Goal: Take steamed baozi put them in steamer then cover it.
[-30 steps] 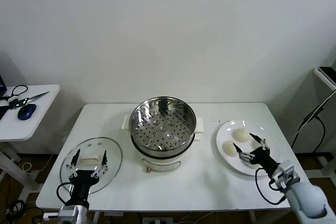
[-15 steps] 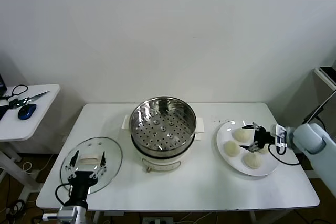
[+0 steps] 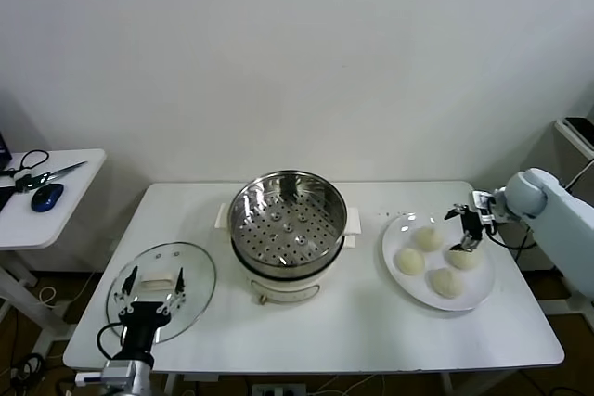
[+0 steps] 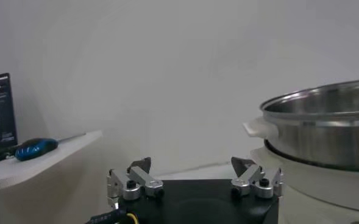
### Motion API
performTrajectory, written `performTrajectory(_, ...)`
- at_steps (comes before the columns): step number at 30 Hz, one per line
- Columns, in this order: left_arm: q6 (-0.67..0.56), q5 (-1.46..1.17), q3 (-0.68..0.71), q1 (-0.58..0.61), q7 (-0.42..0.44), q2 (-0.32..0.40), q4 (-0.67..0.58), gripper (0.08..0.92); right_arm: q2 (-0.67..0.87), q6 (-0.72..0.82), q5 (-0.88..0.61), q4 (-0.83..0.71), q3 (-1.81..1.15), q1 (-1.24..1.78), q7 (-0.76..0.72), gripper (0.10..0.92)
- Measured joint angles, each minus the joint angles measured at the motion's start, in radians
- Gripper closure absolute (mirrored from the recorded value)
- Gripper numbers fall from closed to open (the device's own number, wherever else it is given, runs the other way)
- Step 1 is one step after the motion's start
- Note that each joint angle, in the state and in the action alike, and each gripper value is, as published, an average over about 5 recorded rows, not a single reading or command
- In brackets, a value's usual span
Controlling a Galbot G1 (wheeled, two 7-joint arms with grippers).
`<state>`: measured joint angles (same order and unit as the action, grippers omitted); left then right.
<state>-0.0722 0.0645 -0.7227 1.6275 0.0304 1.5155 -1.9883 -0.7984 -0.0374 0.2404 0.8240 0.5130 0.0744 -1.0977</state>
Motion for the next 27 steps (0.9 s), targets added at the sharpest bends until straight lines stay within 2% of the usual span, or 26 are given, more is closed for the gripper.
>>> performTrajectory(13,0.01,0.007,-0.005,-0.018,0.002,-0.01,0.03,0.177,-0.15,-0.044,0.076,-0.192,0.033,-0.046,-0.022,0.203)
performTrajectory(27,0.009,0.006,-0.011,-0.018,0.001,-0.016,0.046,0.177,-0.236,-0.07,0.112,-0.303,0.036,-0.077,-0.043,0.226)
